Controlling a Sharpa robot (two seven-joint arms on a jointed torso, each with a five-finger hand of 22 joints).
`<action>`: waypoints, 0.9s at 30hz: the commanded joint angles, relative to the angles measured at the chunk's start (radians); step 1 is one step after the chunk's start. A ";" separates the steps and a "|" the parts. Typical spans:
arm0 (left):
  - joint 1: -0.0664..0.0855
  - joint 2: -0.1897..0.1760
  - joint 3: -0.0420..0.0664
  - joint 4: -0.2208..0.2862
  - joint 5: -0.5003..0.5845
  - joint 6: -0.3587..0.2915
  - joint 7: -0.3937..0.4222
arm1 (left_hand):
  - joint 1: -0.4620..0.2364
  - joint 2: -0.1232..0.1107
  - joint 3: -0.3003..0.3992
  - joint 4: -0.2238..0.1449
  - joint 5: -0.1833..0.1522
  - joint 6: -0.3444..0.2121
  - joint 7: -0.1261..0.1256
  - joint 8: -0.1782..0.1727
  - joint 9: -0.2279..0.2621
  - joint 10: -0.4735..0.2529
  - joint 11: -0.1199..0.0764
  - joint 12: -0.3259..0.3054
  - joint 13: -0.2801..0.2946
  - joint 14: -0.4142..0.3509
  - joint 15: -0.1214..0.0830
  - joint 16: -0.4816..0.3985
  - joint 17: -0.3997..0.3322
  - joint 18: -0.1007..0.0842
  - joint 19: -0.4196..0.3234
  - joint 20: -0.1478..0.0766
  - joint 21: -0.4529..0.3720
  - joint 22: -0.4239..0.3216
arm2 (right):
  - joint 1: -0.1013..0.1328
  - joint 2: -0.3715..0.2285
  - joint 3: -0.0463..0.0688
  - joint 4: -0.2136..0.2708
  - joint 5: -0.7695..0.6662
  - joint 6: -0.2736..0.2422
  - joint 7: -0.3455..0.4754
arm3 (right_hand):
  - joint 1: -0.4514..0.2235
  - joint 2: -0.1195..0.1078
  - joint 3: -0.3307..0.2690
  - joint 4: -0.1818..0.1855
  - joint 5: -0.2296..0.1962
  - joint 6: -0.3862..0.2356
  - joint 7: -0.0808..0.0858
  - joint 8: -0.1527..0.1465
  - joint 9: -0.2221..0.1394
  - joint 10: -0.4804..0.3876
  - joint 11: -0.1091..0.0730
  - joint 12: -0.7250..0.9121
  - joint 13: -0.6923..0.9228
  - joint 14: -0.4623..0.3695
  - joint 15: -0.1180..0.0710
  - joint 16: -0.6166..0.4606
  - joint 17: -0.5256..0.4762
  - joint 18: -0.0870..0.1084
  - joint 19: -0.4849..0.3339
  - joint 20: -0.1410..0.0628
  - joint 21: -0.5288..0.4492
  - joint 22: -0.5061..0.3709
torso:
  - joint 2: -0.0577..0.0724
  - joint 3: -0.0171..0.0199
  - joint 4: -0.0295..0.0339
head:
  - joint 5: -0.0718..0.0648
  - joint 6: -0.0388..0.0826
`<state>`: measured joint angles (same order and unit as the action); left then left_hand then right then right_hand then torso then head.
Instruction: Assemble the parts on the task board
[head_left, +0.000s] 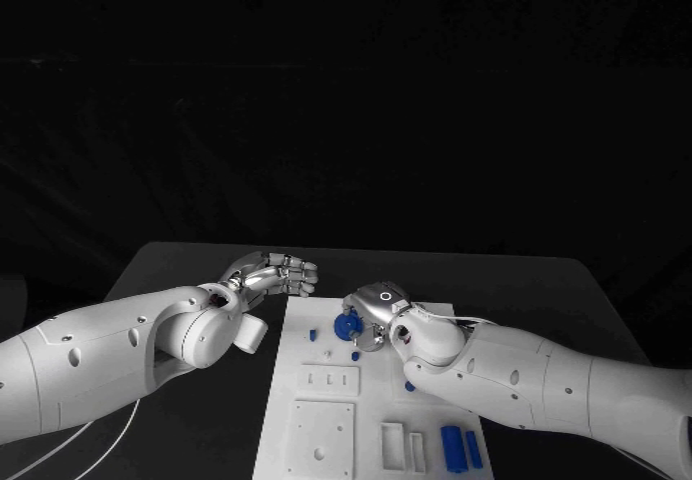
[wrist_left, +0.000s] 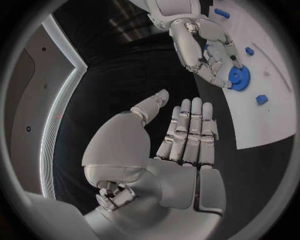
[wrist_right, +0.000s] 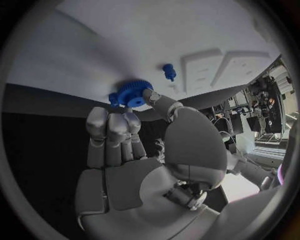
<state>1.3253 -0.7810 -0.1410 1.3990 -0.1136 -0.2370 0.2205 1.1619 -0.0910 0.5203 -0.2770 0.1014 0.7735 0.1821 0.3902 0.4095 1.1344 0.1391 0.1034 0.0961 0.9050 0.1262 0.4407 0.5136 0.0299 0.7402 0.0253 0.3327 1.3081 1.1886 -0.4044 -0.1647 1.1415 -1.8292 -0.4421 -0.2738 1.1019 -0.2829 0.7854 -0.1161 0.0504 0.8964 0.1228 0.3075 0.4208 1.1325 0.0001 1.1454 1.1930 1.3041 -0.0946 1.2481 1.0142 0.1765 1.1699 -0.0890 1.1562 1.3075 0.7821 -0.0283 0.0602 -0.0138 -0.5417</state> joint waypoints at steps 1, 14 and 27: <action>0.001 0.002 0.001 0.002 -0.003 0.017 0.004 | -0.008 0.000 -0.001 -0.005 0.006 -0.001 0.005 -0.006 -0.001 0.007 0.003 -0.007 -0.002 0.006 0.001 -0.007 0.001 0.021 -0.007 0.001 0.005 0.021 | -0.001 0.001 0.000 -0.002 0.009 0.047 -0.011 | -0.002 -0.008 -0.004 0.001 0.000 0.003 0.012 -0.002 -0.001 -0.026 0.022 -0.004 -0.001 -0.001 0.007 -0.005 0.001 0.085 -0.002 -0.004 -0.003 0.017 | 0.001 0.0000 -0.0014 | -0.002 0.002; 0.001 0.002 0.001 -0.001 -0.003 0.017 0.003 | -0.012 -0.001 -0.002 -0.004 0.006 -0.003 0.006 -0.006 -0.001 0.007 0.004 -0.009 -0.002 0.005 0.002 -0.008 0.002 0.020 -0.008 0.002 0.006 0.021 | -0.001 -0.014 0.000 0.011 0.037 0.005 -0.005 | -0.029 -0.013 -0.051 -0.004 -0.002 -0.071 0.014 -0.037 -0.012 -0.039 0.024 -0.012 -0.004 -0.003 0.009 -0.010 0.003 0.085 -0.009 0.000 -0.006 0.016 | 0.000 0.0000 -0.0005 | -0.002 0.001; 0.001 -0.002 0.001 0.000 -0.003 0.015 0.001 | -0.022 0.001 -0.004 0.001 0.005 -0.007 0.008 -0.009 -0.003 0.006 0.005 -0.012 -0.003 0.005 0.002 -0.009 0.003 0.020 -0.008 0.002 0.006 0.020 | -0.001 -0.055 0.001 0.031 0.226 0.067 0.051 | -0.064 -0.003 -0.069 0.027 0.005 -0.068 0.019 -0.031 -0.007 -0.042 0.028 -0.011 -0.003 -0.002 0.012 -0.012 0.007 0.085 -0.006 0.003 -0.008 0.015 | 0.000 0.0014 -0.0031 | 0.001 0.003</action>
<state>1.3253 -0.7832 -0.1412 1.3973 -0.1136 -0.2352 0.2183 1.1497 -0.0894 0.5203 -0.2770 0.1014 0.7699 0.1857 0.3862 0.4084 1.1379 0.1426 0.0957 0.0943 0.9050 0.1262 0.4368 0.5156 0.0298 0.7402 0.0253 0.3327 1.3077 1.1887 -0.4591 -0.1640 1.1701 -1.6626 -0.4115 -0.2513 1.0489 -0.2853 0.7160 -0.0965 0.0504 0.8293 0.1361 0.2727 0.4121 1.0951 0.0234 1.1377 1.1898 1.3013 -0.0905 1.2401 1.0196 0.1761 1.1663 -0.0852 1.1520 1.3073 0.7815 -0.0277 0.0568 -0.0128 -0.5390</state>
